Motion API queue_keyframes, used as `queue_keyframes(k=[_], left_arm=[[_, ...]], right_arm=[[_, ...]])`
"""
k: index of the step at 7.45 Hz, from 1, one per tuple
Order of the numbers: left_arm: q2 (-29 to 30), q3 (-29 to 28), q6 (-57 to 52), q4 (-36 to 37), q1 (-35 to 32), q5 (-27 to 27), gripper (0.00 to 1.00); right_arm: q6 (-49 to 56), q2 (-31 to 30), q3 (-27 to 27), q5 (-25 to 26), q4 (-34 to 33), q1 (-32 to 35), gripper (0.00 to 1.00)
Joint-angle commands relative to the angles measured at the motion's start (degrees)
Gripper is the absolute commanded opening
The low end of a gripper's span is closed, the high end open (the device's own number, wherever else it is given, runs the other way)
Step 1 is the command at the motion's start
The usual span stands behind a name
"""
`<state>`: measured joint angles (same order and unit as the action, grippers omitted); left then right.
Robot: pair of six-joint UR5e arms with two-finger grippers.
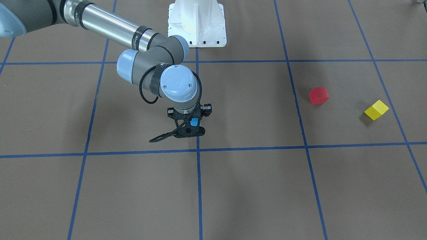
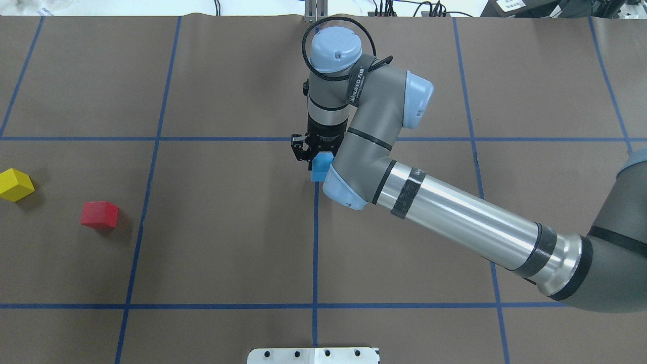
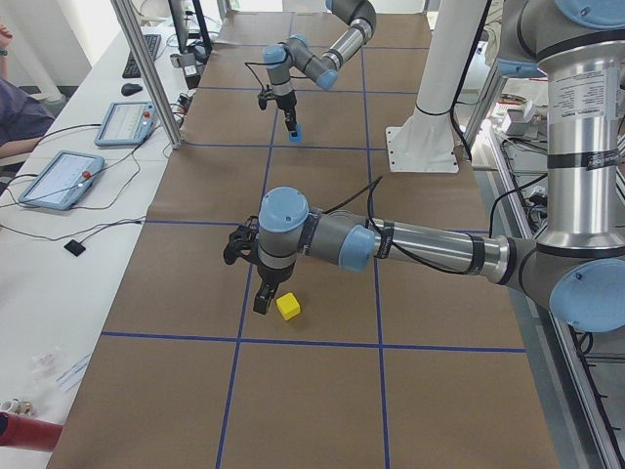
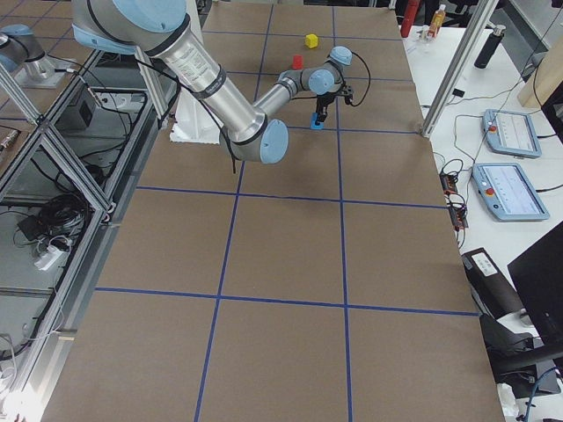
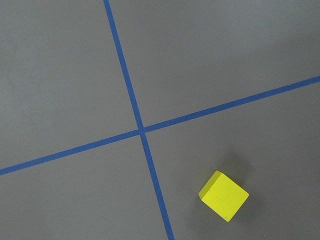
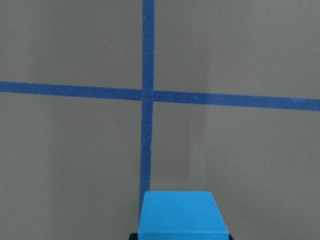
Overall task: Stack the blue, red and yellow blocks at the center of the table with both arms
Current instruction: 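Carry the blue cube with the right gripper to the table center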
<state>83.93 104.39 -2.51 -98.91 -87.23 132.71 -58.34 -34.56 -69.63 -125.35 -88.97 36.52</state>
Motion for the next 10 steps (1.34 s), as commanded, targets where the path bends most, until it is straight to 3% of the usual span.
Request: queue_keyframes(k=[1, 2, 3, 4, 6, 9, 10], left_arm=[[-0.08, -0.06, -0.04, 0.03, -0.05, 0.00, 1.00], [-0.08, -0.15, -0.12, 0.03, -0.05, 0.00, 1.00], [-0.17, -0.15, -0.12, 0.03, -0.05, 0.09, 1.00], [-0.17, -0.15, -0.12, 0.03, -0.05, 0.09, 1.00], [-0.08, -0.41, -0.12, 0.03, 0.04, 0.09, 1.00], [0.01, -0.07, 0.75, 0.21, 0.04, 0.09, 1.00], [0.36, 0.81, 6.76, 0.30, 0.39, 0.44, 1.00]], right_arm=[[-0.72, 0.55, 0.64, 1.32, 0.81, -1.36, 0.00], [-1.07, 0.46, 0.72, 1.42, 1.51, -1.80, 0.00], [-2.90, 0.46, 1.51, 1.42, 2.99, -2.07, 0.21], [-4.05, -0.06, 1.69, 3.86, 5.71, -3.12, 0.98], [-4.77, 0.20, 1.08, 4.50, 5.56, -3.13, 0.99], [-3.98, -1.55, -2.78, 1.51, 4.16, 0.64, 1.00], [-3.19, -4.26, -6.36, 1.33, 2.76, 2.39, 1.00]])
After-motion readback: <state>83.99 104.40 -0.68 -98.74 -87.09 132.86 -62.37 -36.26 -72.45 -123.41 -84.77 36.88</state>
